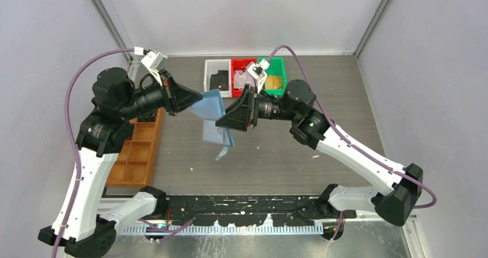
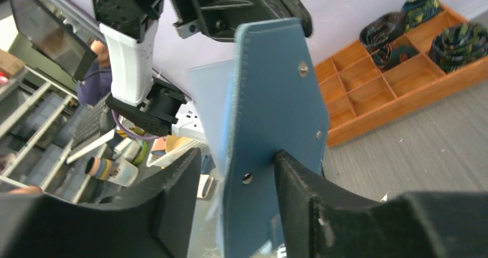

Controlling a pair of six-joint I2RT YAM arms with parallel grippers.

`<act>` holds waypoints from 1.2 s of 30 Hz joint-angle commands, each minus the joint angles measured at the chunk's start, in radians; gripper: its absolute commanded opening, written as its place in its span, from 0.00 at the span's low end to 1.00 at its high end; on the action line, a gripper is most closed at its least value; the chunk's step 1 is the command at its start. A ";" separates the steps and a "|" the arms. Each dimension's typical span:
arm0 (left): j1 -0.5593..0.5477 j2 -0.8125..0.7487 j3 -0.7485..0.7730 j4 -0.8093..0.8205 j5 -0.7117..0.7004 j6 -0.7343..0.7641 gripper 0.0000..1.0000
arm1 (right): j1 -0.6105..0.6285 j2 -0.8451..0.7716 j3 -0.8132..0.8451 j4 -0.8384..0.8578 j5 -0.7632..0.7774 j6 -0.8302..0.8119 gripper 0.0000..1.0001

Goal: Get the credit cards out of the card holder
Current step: Open the card holder at the center of the board.

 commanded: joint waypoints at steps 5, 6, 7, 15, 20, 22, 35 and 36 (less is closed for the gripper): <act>0.004 0.012 0.087 0.009 0.019 -0.019 0.00 | 0.008 0.012 0.123 -0.224 0.177 -0.066 0.13; 0.003 0.010 0.086 0.007 0.033 -0.022 0.00 | 0.008 0.012 0.131 -0.258 0.200 -0.067 0.09; 0.002 0.009 0.084 0.002 0.048 -0.024 0.00 | 0.007 0.011 0.136 -0.269 0.219 -0.064 0.05; 0.003 -0.037 0.032 -0.018 0.197 -0.025 0.74 | 0.008 -0.015 0.144 -0.276 0.282 -0.004 0.01; 0.003 -0.101 -0.033 0.009 0.311 -0.004 0.85 | -0.006 -0.032 0.122 -0.188 0.237 0.090 0.01; 0.003 -0.127 -0.062 0.017 0.353 0.018 0.84 | -0.019 -0.039 0.099 -0.121 0.196 0.139 0.01; 0.002 -0.247 -0.119 -0.021 0.092 0.373 0.81 | -0.066 0.032 0.043 0.110 -0.152 0.343 0.01; 0.002 -0.255 -0.119 -0.034 0.114 0.395 0.85 | -0.067 0.036 0.044 0.106 -0.164 0.341 0.01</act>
